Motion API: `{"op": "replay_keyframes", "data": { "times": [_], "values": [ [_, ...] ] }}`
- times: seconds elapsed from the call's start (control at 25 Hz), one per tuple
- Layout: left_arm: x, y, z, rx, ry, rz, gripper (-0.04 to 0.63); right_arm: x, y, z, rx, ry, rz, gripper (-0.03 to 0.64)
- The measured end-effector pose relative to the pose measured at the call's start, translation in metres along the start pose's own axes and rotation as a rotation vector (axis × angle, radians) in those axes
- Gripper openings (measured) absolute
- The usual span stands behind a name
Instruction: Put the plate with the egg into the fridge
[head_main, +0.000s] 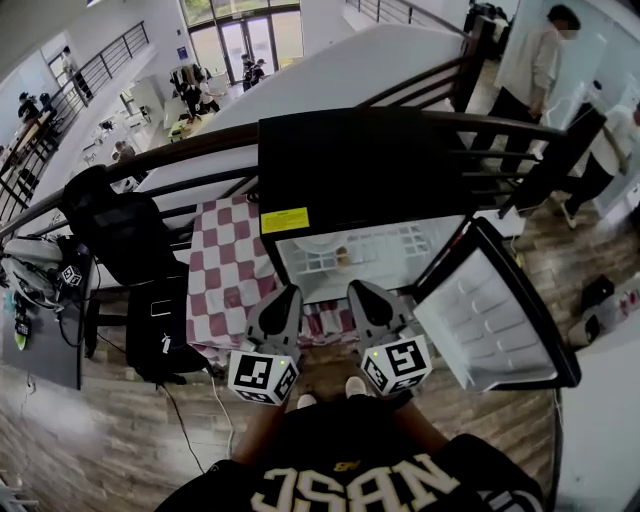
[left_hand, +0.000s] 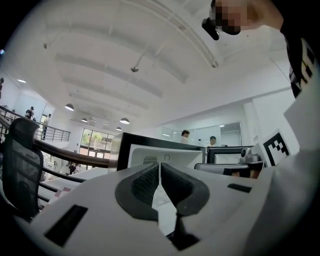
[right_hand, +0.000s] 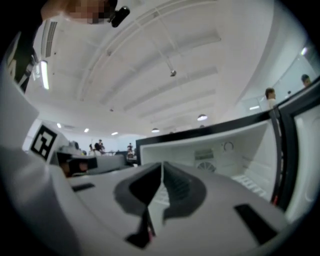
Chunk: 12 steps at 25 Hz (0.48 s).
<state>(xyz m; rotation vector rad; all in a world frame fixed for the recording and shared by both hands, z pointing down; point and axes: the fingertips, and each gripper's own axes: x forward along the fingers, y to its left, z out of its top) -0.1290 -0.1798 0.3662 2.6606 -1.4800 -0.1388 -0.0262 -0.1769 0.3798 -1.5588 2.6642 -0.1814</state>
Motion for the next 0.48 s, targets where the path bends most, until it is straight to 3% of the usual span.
{"op": "replay_keyframes", "data": {
  "times": [0.48],
  "values": [
    [-0.006, 0.001, -0.035, -0.047, 0.062, -0.021, 0.035, -0.020, 0.008, -0.030, -0.023, 0.104, -0.010, 0.029]
  ]
}}
